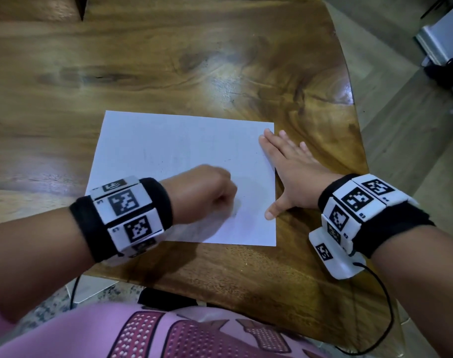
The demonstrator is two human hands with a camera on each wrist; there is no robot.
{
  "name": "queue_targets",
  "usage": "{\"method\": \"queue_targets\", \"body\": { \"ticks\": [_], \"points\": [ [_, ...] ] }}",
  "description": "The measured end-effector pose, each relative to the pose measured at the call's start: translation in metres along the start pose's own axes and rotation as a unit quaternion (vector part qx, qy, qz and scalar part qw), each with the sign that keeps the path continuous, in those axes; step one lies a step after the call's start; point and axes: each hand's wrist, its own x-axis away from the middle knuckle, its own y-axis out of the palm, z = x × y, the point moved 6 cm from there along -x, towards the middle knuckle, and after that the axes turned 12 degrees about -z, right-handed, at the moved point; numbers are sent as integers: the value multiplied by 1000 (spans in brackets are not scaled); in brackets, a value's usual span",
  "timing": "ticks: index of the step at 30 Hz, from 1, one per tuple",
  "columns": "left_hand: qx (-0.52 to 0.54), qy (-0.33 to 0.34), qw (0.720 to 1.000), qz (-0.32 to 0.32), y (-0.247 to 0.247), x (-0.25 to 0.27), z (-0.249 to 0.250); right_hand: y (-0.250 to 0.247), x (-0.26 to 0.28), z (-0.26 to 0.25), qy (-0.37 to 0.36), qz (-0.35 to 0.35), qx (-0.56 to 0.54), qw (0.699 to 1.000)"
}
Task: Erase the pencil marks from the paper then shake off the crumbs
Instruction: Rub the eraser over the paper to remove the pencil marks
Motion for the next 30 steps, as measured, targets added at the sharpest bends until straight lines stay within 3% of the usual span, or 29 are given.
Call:
{"method": "queue_targets", "body": {
  "ticks": [2,4,9,10,14,15,19,20,22,26,28,30],
  "points": [
    [-5,-22,997,70,-11,-5,-5,0,0,0,-1,0,-1,1000],
    [-11,-12,997,72,-7,-1,-3,1,0,0,0,-4,-3,1000],
    [6,15,996,-89,17,12,6,-1,1,-1,0,3,1,1000],
    [1,12,997,-80,13,8,7,0,2,-1,0,3,1,1000],
    [-16,-34,997,64,-9,-9,6,0,1,-1,-2,3,-3,1000],
    [-20,-32,997,64,-7,-8,8,0,1,0,-2,3,-3,1000],
    [12,0,995,-99,19,6,9,0,0,0,1,4,-2,1000],
    [14,-2,993,-113,18,5,9,0,0,0,1,4,-1,1000],
    [-5,-5,997,-77,5,-10,11,0,0,0,2,5,0,1000],
    [-6,-63,996,63,-26,-40,17,0,0,-1,-1,3,-1,1000],
    [-28,-48,998,32,-18,-39,21,-1,1,-1,-2,2,-5,1000],
    [-44,2,998,-51,0,-29,27,-1,0,-1,1,1,-4,1000]
  ]
}}
